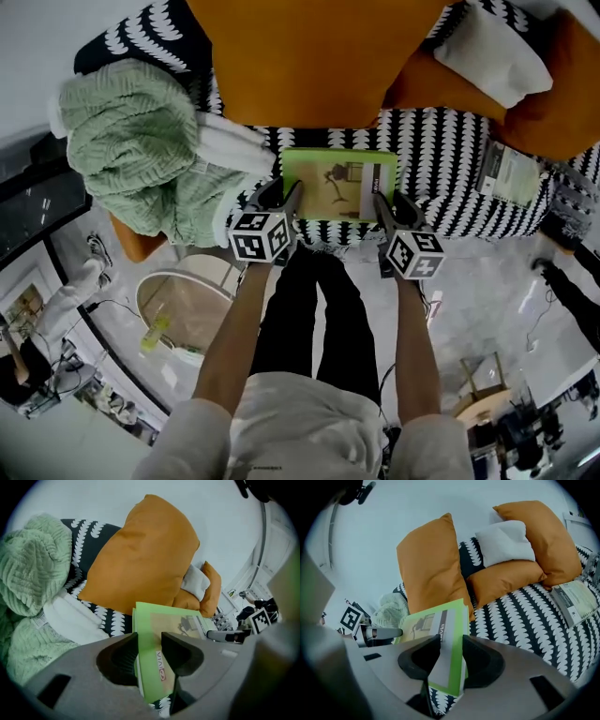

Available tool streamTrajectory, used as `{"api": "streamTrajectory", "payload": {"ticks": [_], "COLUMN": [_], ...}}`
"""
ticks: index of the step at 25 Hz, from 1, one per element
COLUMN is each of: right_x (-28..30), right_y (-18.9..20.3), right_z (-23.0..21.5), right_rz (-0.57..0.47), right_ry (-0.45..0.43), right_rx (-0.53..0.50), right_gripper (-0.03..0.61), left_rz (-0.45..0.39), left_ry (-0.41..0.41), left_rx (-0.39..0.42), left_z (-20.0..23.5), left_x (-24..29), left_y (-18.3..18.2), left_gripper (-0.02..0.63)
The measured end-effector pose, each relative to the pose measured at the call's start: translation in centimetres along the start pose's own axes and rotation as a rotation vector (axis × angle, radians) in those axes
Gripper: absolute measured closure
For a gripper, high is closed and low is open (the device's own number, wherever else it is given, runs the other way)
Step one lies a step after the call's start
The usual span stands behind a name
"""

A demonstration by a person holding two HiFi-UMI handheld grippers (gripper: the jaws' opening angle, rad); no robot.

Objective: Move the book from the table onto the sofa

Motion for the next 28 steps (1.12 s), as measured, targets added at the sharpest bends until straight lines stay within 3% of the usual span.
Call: {"api": "streamTrajectory", "payload": {"ticks": [9, 28], "right_x": [4.7, 8.1], "right_y": [2.8, 3.5], "right_z": [-2.9, -3.3], "right_rz": [0.049, 0.06], "right_ry": [0.021, 0.066], "right_rx": [0.067, 0.096], "right_gripper": [0.439, 0.439], "left_rz": [0.125, 0.179], "left_ry": [0.04, 0.067], "left_rx": [-0.02, 0.018], "left_z": [3.2, 5.8], "left_x": [4.7, 7.2], "left_y": [2.1, 1.6], "left_gripper": [0.465, 0.476]}}
Point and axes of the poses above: the fingertips, and each gripper's own axes: x forward along the fingers, z to its left, y out of its underside, the point moved 8 cm from there along -x, backward along the fingers
